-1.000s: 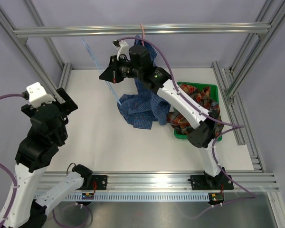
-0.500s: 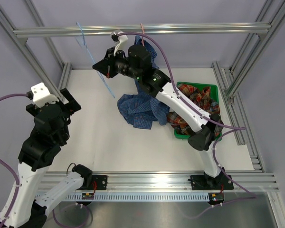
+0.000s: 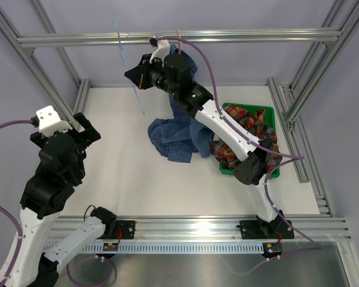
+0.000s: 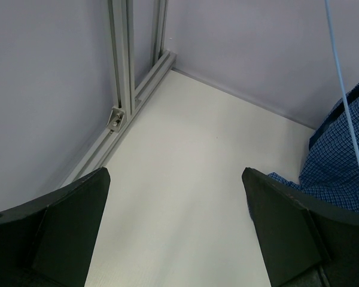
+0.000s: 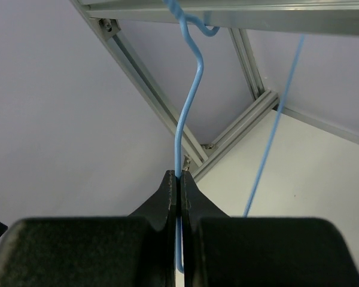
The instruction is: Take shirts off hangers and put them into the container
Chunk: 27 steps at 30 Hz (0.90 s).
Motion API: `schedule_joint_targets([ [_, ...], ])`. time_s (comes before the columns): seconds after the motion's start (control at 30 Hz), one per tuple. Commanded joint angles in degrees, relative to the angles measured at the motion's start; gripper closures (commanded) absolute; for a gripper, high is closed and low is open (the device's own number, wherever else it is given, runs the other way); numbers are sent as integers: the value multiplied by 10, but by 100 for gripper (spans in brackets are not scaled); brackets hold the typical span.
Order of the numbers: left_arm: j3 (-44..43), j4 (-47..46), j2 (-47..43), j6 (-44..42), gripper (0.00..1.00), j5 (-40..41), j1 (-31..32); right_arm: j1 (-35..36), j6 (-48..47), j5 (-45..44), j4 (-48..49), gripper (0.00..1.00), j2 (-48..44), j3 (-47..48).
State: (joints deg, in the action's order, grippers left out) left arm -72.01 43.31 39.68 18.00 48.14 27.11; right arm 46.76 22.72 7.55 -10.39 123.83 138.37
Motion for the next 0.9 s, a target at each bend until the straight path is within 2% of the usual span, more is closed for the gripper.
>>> schedule_joint_targets([
  [0.0,-15,-28,-4,-1,1,-10,0,-8,21,-47,32,100,2,31],
  [0.3,-20,-27,-11,-4,1,-12,0,-8,48,-116,59,100,-3,-25],
  [0.87,-19,-31,-11,-4,1,-21,-1,1,65,-146,77,100,-10,-74],
])
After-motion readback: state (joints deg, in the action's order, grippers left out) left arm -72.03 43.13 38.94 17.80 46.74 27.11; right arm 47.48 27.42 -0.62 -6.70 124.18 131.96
